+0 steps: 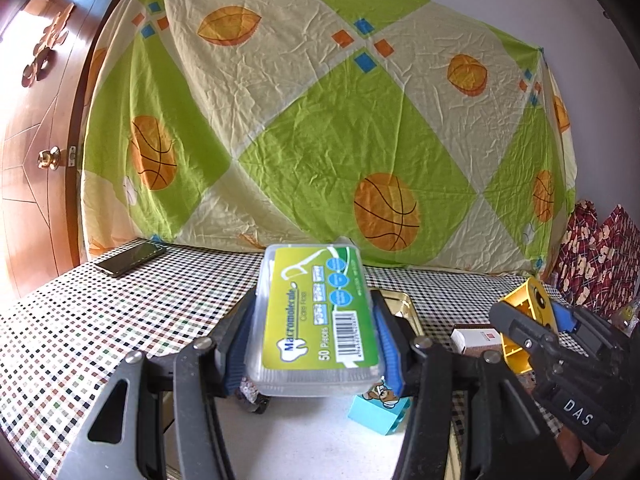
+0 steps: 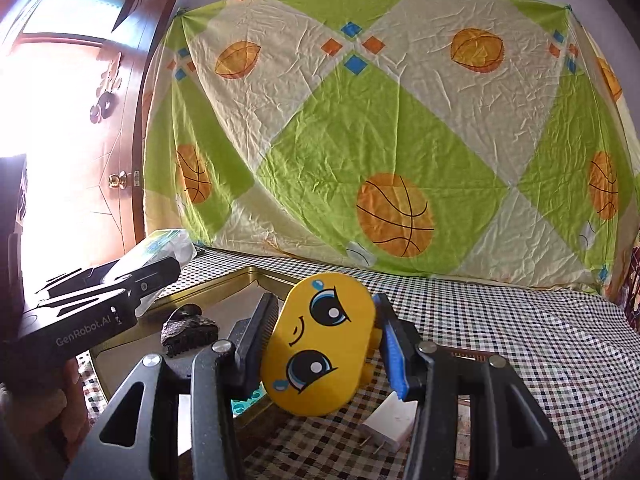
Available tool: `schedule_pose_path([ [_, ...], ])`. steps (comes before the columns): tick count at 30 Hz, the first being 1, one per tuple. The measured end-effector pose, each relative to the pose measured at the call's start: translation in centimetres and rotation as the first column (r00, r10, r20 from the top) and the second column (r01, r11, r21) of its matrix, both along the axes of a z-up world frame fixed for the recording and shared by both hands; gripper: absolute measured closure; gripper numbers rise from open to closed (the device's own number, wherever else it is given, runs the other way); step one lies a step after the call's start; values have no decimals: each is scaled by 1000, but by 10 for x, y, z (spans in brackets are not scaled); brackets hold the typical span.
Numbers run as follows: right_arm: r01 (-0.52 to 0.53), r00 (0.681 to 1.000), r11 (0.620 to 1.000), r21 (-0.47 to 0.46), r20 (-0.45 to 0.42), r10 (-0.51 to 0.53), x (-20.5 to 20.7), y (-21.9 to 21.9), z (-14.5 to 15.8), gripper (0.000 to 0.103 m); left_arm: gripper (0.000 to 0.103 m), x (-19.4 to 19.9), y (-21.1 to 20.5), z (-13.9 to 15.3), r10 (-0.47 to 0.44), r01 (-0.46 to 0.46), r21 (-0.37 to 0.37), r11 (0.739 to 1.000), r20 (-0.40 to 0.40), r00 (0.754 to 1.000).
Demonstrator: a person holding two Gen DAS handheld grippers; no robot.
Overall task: Organize rigid objects
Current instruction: 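Carry green box toward tray with left tool while right tool carries yellow block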
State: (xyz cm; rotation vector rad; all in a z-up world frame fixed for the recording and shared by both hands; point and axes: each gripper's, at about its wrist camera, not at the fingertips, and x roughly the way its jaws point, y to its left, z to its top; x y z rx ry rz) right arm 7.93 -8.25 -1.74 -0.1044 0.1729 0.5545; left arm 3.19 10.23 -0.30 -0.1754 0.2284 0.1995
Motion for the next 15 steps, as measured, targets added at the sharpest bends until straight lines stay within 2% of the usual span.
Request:
schedule_pose_path([
  [15,-23,1000,1000,-1,7,23,-6,10,0,52,50,-5,10,-1,26,-26,5,1000,5,1000],
])
